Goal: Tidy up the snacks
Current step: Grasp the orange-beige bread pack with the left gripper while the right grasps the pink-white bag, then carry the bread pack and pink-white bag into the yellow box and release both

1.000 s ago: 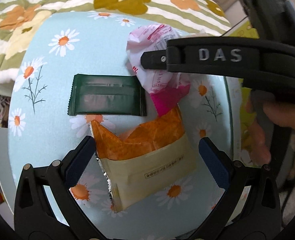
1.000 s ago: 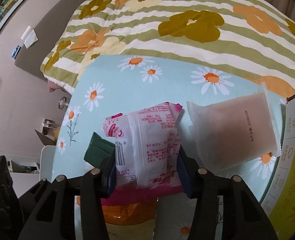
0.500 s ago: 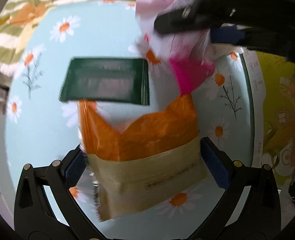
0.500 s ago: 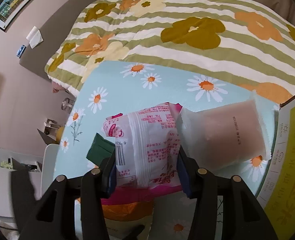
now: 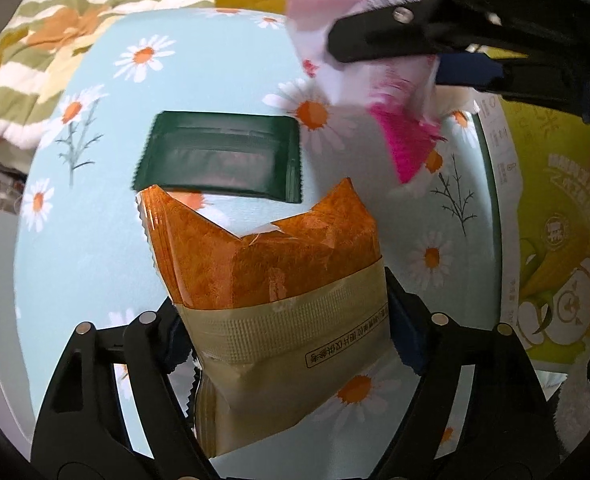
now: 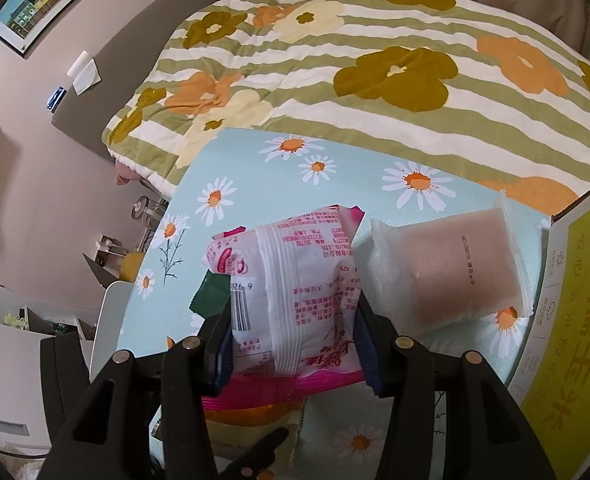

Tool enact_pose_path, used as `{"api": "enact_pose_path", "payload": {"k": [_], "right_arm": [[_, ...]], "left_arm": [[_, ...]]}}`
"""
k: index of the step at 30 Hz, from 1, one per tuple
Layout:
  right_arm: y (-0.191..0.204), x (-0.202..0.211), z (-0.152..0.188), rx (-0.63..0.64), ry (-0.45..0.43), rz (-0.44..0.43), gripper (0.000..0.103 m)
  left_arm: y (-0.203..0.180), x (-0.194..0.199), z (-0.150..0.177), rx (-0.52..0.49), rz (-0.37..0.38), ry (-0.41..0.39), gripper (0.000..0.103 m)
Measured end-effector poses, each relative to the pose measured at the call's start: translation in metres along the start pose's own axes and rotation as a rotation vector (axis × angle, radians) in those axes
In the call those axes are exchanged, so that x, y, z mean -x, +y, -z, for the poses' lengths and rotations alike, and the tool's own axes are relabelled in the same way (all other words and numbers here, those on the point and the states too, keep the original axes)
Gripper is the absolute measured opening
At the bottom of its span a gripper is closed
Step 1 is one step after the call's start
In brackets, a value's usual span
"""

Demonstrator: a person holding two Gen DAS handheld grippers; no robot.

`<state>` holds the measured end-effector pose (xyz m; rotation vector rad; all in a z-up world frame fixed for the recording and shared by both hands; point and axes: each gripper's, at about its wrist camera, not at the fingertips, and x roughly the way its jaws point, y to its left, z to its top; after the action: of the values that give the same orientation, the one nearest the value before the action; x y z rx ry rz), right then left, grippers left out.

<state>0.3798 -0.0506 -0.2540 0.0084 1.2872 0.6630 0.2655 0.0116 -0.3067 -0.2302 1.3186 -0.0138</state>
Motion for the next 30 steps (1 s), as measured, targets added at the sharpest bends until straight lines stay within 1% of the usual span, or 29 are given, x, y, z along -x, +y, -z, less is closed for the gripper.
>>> {"api": "enact_pose_path", "payload": {"k": [4, 7, 13, 17, 19, 22, 24, 30], "right_arm": [[0.008, 0.013, 0.002, 0.015, -0.026, 0.001, 0.047], [0.016, 0.034, 0.005, 0.015, -0.069, 0.007, 0.047], [0.028, 0.091, 0.014, -0.031, -0.193, 0.032, 0.047], [0.034, 0.136, 0.026, -0.074, -0.292, 0.075, 0.047], [0.034, 0.154, 0.033, -0.100, -0.331, 0.098, 0.047], [0.028, 0.184, 0.048, -0.165, -0.392, 0.116, 0.047], [0.021, 0.204, 0.061, -0.208, -0.430, 0.153, 0.047], [-0.011, 0.247, 0.101, -0.291, -0.482, 0.241, 0.047]], "left_arm": [[0.004, 0.020, 0.003, 0.005, -0.010, -0.033, 0.077], [0.005, 0.040, 0.001, -0.012, -0.011, -0.065, 0.077], [0.004, 0.094, -0.016, -0.099, 0.005, -0.168, 0.077], [0.000, 0.131, -0.028, -0.164, 0.048, -0.233, 0.077], [-0.005, 0.148, -0.032, -0.213, 0.074, -0.275, 0.077], [-0.020, 0.169, -0.041, -0.286, 0.114, -0.304, 0.077], [-0.035, 0.176, -0.048, -0.330, 0.143, -0.314, 0.077], [-0.087, 0.191, -0.055, -0.422, 0.222, -0.346, 0.077]]}}
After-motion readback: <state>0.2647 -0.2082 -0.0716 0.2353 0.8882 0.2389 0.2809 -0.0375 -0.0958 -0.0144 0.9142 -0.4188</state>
